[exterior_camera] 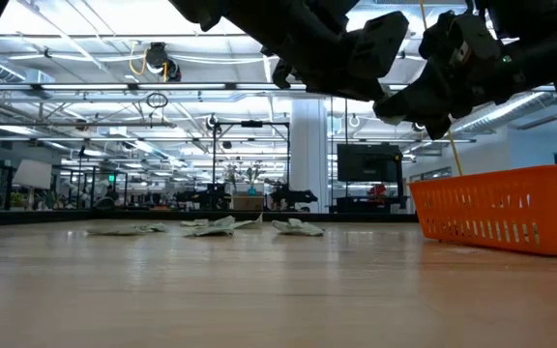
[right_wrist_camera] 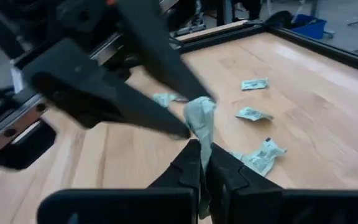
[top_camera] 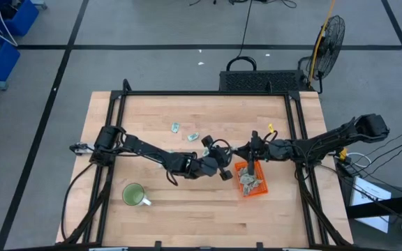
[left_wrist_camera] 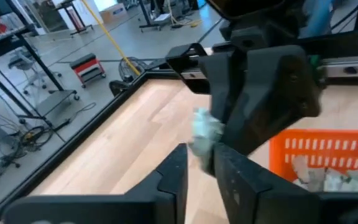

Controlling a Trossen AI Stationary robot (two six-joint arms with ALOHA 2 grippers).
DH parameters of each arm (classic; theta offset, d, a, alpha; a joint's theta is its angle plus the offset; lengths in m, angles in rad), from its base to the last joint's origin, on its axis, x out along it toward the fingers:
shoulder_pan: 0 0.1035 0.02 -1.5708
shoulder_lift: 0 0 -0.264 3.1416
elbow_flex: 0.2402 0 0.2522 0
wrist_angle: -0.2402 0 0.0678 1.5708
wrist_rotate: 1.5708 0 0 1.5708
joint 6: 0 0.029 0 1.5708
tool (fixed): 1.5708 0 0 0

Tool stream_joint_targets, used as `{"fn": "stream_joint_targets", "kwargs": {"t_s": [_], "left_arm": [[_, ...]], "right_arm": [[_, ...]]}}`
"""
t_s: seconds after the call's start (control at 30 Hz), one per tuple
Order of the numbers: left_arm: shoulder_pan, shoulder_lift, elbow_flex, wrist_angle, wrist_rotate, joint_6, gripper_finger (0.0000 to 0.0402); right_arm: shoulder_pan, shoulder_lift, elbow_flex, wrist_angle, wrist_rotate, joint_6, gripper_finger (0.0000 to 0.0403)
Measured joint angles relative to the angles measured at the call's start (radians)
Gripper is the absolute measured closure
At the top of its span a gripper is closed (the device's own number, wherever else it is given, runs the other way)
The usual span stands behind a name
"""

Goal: Pick and place Stevia / Truvia into bins
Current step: Put the stevia packet into the orange basket

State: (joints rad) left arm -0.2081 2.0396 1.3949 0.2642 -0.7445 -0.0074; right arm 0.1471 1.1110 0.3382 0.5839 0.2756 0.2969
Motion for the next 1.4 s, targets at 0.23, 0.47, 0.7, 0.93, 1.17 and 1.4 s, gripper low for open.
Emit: {"fn": "stream_joint_targets", "kwargs": {"t_s": [0.23, 0.47, 0.7, 0.93, 1.17, 1.4], "left_arm": [[-0.008, -0.024, -0.001, -0.068, -0.065, 0.002, 0.0282], [-0.017, -0.049, -0.001, -0.126, -0.118, -0.025, 0.0282], [-0.008, -0.060, 0.000, -0.165, -0.118, -0.064, 0.0282], [0.006, -0.058, 0.000, -0.169, -0.113, -0.086, 0.0282], [0.006, -0.059, 0.000, -0.182, -0.112, -0.101, 0.0282], [0.015, -0.059, 0.000, -0.246, -0.038, -0.194, 0.0282]], "right_arm": [[0.006, -0.063, 0.061, -0.257, -0.156, -0.007, 0.0402], [0.045, -0.154, 0.161, -0.799, -0.527, 0.111, 0.0402], [0.157, -0.147, 0.139, -0.775, -0.544, 0.073, 0.0397], [0.169, -0.127, 0.139, -0.737, -0.534, 0.076, 0.0379], [0.169, -0.054, 0.139, -0.719, -0.511, 0.083, 0.0357], [0.167, -0.050, 0.138, -0.634, -0.422, -0.009, 0.0340]]}}
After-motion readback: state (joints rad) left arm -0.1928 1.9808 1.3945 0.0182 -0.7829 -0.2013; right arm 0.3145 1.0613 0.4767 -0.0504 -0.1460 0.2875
